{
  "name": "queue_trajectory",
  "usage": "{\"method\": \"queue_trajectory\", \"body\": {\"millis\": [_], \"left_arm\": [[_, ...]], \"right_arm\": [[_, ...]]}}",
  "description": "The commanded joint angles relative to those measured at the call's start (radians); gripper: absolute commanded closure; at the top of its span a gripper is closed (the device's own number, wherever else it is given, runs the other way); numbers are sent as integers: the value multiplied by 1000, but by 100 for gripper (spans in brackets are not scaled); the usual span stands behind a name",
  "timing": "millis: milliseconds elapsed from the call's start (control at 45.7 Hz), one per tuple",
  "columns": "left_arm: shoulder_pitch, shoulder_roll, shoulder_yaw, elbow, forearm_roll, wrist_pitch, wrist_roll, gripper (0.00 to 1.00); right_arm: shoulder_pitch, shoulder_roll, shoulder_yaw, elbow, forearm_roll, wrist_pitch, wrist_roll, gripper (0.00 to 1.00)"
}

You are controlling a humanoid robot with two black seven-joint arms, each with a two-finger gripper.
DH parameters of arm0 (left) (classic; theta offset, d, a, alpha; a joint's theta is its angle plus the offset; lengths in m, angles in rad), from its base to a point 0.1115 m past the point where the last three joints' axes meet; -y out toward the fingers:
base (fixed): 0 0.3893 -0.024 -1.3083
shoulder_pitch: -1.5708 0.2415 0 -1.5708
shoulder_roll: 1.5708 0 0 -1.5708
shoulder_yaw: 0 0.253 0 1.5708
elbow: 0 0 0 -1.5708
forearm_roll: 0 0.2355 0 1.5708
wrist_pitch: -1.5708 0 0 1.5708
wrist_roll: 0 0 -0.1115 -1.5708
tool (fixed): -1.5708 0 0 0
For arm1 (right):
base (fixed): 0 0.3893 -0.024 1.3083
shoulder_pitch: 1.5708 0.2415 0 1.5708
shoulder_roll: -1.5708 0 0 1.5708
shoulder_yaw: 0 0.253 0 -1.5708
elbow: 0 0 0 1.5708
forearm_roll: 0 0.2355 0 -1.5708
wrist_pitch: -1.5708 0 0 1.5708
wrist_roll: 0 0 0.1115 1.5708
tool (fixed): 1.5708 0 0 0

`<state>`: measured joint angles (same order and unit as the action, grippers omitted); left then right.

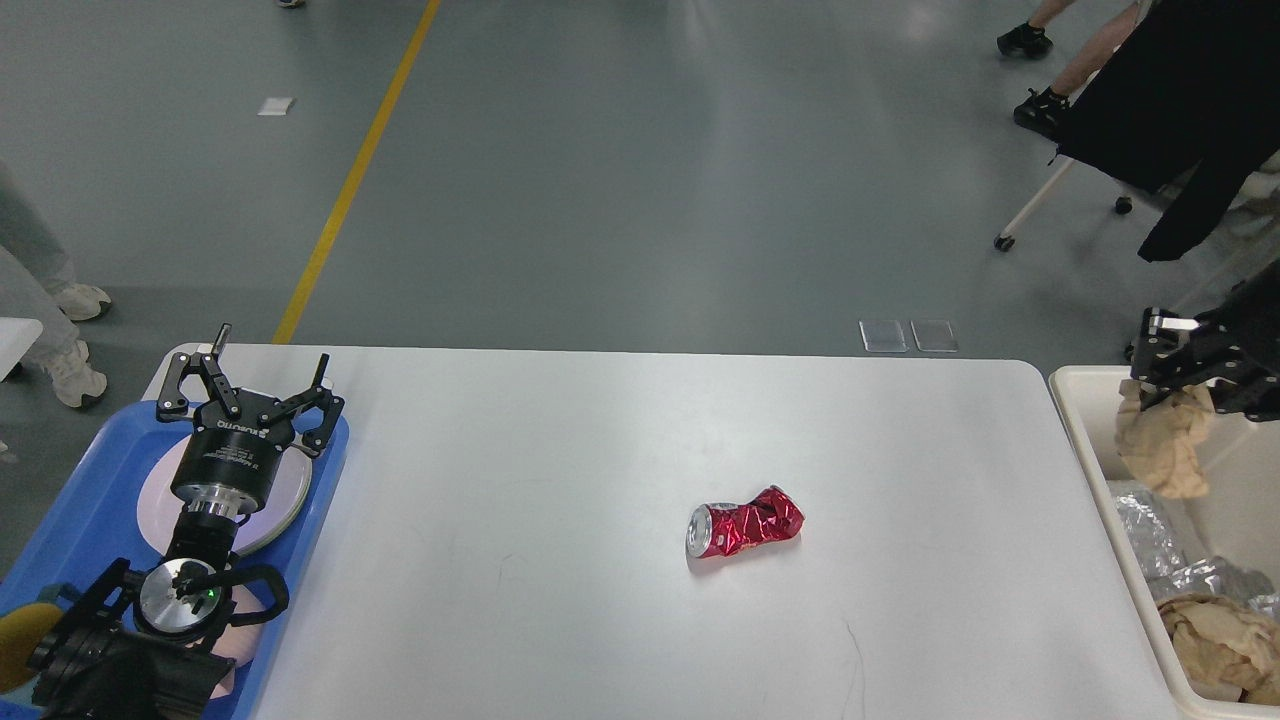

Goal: Tidy desktop
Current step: 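Carry the brown paper into the white bin and release it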

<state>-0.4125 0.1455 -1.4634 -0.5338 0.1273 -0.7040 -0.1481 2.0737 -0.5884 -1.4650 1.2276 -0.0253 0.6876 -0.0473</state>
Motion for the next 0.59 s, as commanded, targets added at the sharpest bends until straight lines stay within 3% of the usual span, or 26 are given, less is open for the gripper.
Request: {"method": "queue_trajectory", "body": {"millis": [0,263,394,570], "left_arm": [[-2,0,0,0,0,0,-1,3],[0,0,0,0,0,0,1,3],[-2,0,0,0,0,0,-1,3],[-2,0,1,0,0,0,1,3]], "right_arm": [[-156,-103,28,-180,-12,-5,0,100],[-636,-120,234,-588,-10,-54,0,100],[-900,-87,377,-714,-12,-230,-2,100],[-1179,65,425,-882,-7,-496,-3,100]]}}
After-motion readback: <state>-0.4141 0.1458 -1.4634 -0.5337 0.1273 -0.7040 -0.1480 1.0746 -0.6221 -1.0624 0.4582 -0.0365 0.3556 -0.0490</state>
